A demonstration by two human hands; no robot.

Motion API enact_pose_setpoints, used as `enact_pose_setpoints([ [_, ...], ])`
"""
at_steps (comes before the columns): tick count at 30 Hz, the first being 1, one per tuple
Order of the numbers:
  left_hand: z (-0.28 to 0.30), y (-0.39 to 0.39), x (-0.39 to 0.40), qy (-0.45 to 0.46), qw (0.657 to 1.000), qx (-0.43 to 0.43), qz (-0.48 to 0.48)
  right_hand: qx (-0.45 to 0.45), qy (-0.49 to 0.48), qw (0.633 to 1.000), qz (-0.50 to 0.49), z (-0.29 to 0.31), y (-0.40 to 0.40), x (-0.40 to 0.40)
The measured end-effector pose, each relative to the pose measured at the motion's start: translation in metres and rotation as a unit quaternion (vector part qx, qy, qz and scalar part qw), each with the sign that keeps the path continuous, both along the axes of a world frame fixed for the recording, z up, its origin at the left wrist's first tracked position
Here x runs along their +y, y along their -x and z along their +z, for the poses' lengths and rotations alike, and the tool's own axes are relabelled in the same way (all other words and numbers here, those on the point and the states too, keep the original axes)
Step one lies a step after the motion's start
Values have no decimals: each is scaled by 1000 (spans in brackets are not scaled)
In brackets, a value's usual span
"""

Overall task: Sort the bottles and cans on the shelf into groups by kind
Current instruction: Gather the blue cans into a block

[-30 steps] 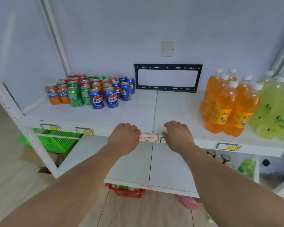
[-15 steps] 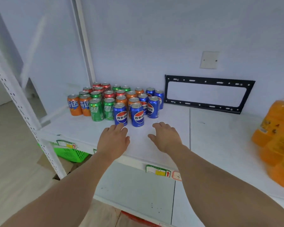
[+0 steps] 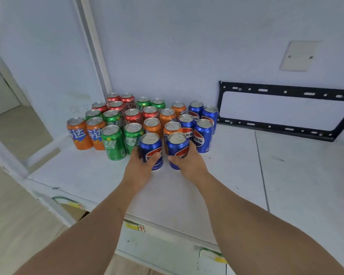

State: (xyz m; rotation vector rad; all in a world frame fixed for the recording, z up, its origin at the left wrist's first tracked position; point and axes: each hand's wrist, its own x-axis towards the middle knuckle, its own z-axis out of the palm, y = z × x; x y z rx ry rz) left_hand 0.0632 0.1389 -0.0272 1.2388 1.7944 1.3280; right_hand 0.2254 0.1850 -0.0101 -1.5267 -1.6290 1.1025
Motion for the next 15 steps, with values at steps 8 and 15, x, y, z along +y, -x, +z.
enact_pose_setpoints([
  [8,4,-16,2,-26,993,-99,-53,92,-13,992,-79,-5,-23,-20],
  [15,21,-91,-10,-21,964,-230,-135,132,-6,972,-195,8,-102,-63],
])
